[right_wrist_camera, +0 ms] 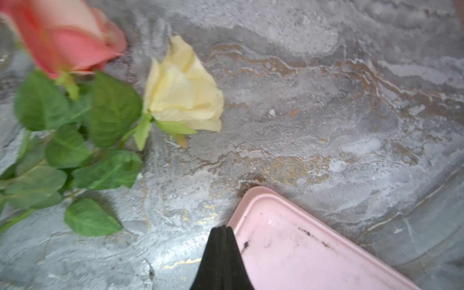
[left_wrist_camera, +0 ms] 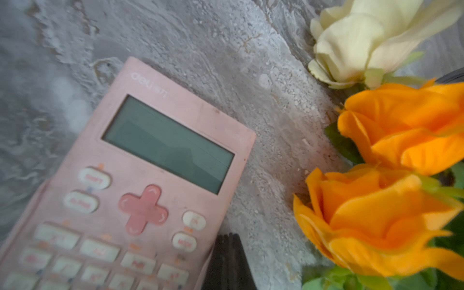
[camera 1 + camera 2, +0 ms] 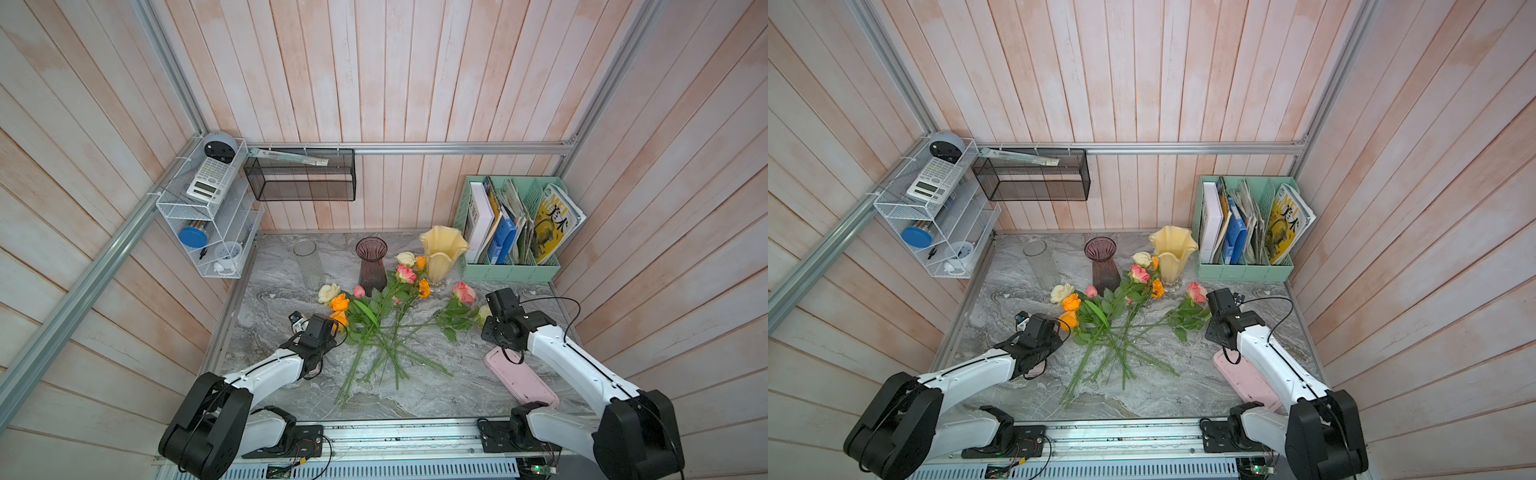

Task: Arrange the flowers in different vases according to their colors
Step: Move the distractor to the center of the board, then pick up the flower at the center of the board.

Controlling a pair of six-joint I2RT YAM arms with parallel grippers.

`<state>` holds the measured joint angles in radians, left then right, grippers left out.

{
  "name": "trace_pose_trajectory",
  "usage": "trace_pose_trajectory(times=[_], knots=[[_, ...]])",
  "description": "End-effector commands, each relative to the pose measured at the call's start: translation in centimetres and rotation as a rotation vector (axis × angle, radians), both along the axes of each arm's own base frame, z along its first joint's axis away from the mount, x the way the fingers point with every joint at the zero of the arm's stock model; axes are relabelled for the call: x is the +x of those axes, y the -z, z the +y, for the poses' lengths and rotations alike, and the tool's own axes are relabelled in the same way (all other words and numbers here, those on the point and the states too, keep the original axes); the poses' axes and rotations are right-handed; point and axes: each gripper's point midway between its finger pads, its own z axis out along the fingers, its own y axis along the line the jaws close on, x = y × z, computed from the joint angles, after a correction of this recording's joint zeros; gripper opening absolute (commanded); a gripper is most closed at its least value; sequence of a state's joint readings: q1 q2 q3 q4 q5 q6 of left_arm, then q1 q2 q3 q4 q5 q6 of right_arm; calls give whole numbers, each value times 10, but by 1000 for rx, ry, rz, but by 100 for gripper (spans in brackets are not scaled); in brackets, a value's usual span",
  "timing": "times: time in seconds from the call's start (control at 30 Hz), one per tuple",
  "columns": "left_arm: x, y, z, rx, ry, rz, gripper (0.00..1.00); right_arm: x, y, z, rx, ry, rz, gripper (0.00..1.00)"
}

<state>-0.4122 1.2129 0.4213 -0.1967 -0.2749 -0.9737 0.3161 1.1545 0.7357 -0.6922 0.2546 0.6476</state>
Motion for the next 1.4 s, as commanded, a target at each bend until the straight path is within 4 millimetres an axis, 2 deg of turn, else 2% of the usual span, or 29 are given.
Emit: trace_pose_trajectory(times=[0.0, 0.07, 0.2, 0.3, 0.4, 0.5, 0.6, 0.67, 0.83, 1.0, 1.1, 1.37], knots=[[-2, -26, 2, -4, 16, -69, 16, 8, -23, 39, 62, -156, -87, 6], [-6, -41, -5, -28, 46, -98, 24, 7, -33, 66, 115, -239, -129, 10], [-21, -64, -20, -48, 129, -162, 58, -2, -40, 122, 254, -372, -130, 31], [-27, -73, -27, -61, 183, -193, 61, -7, -37, 145, 279, -406, -84, 38], [-26, -91, -58, -129, 327, -291, 65, -6, -37, 160, 307, -422, -74, 41], [-30, -105, -98, -193, 496, -357, 68, -3, -35, 168, 344, -423, -80, 42], [-29, -111, -123, -184, 573, -353, 69, -5, -28, 167, 313, -450, -72, 42], [-25, -107, -132, -181, 569, -314, 69, -8, -21, 165, 294, -467, -55, 42], [-20, -88, -163, -206, 575, -229, 69, -14, -19, 188, 332, -575, -72, 42], [-16, -75, -178, -218, 531, -177, 68, -15, -8, 190, 324, -576, -49, 41], [-14, -62, -179, -202, 492, -107, 67, -15, -6, 188, 316, -577, -49, 41], [-5, -56, -193, -187, 489, -51, 61, -18, -1, 181, 288, -576, -48, 40]])
